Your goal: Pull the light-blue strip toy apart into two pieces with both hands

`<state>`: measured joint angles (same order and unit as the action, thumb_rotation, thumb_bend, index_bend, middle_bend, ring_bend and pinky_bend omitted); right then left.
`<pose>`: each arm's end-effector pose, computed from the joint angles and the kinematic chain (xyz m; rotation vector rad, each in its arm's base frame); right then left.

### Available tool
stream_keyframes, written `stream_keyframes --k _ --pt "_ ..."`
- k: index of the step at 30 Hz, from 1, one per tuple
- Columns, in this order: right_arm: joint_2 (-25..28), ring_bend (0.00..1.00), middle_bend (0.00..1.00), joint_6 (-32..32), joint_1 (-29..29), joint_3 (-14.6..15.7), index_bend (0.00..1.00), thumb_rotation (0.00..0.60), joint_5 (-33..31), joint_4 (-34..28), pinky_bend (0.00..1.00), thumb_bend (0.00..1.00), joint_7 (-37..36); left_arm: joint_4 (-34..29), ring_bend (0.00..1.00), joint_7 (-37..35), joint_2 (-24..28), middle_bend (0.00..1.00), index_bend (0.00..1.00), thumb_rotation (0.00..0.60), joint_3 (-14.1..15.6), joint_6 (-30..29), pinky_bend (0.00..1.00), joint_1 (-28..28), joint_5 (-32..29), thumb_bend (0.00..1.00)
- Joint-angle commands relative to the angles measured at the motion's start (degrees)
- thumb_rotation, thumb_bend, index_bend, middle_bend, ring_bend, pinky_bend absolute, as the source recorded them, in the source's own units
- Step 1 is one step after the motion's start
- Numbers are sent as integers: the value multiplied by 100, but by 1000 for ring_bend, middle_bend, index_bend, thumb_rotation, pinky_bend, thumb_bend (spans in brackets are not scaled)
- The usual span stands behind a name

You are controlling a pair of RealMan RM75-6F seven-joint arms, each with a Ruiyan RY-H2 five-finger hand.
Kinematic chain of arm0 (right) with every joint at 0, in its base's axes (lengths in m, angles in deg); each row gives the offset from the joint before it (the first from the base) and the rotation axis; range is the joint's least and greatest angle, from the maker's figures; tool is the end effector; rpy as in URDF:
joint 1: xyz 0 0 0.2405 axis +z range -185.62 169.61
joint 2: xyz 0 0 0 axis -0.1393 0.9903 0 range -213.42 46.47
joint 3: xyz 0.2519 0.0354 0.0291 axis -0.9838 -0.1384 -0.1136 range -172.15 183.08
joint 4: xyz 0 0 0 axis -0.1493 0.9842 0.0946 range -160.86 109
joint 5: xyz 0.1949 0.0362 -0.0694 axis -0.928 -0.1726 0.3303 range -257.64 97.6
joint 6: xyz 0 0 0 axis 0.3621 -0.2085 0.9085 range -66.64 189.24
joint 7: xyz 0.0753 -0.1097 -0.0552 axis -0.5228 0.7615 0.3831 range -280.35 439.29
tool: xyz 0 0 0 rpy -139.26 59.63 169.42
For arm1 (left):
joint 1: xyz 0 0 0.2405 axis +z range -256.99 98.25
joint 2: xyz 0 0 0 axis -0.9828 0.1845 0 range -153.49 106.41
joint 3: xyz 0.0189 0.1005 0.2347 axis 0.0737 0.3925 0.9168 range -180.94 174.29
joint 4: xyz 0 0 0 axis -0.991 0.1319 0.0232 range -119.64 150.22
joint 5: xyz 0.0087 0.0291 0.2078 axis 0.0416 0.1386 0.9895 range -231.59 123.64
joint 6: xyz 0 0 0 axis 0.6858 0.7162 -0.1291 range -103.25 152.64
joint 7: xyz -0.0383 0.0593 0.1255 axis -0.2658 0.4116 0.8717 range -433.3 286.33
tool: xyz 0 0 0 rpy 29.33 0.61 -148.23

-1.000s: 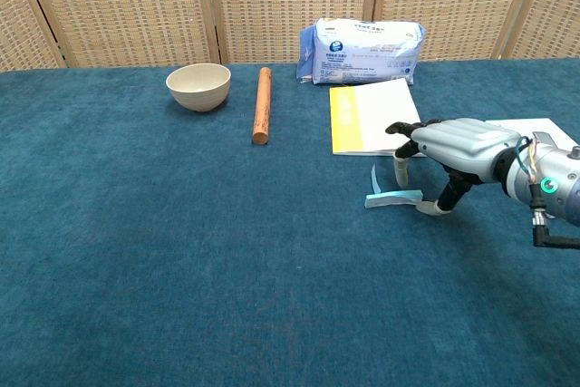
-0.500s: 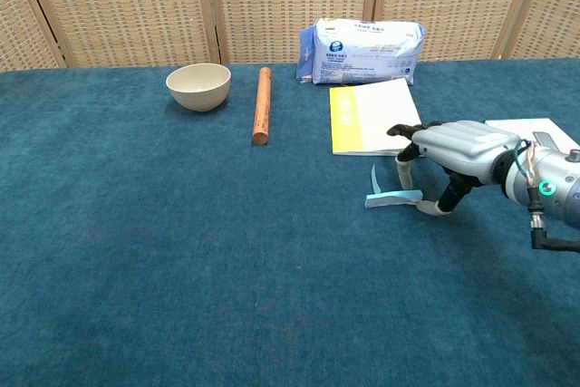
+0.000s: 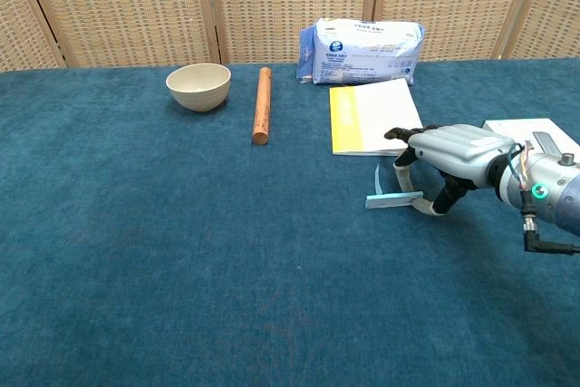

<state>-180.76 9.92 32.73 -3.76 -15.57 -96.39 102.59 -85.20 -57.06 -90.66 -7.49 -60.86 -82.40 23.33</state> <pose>-0.1852 -0.3483 -0.0552 1.8901 -0.8875 0.7496 -0.3013 0.1721 0.1408 -1.2874 -0.9185 -0.7401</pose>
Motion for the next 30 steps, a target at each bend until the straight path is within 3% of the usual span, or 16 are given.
stream_keyframes --k 1,8,18,20,26,30 --pt "-11 0 0 -19 6 2 554 600 7 22 0 508 12 0 0 -3 -1 0 0 600 5 4 0 -1 -2 0" --pt "67 0 0 -136 -19 17 578 600 156 -78 0 517 -100 -1 0 8 3 0 0 600 6 26 0 -24 -6 0" --pt "500 0 0 -668 -62 149 597 600 1103 -735 0 517 -481 374 10 268 -42 0 0 600 -255 186 12 -458 260 0" --pt "592 0 0 -710 -35 137 597 600 1215 -915 0 517 -484 668 80 153 -170 29 0 600 -409 105 53 -678 590 0" --pt "718 0 0 -686 160 -38 605 600 1301 -1409 0 517 -225 1535 388 -688 -440 316 2 600 -591 277 214 -1357 1371 0" --pt "672 0 0 -546 335 -198 608 600 1148 -1592 0 517 -11 1933 678 -1219 -566 617 144 600 -680 665 496 -2008 1822 0"
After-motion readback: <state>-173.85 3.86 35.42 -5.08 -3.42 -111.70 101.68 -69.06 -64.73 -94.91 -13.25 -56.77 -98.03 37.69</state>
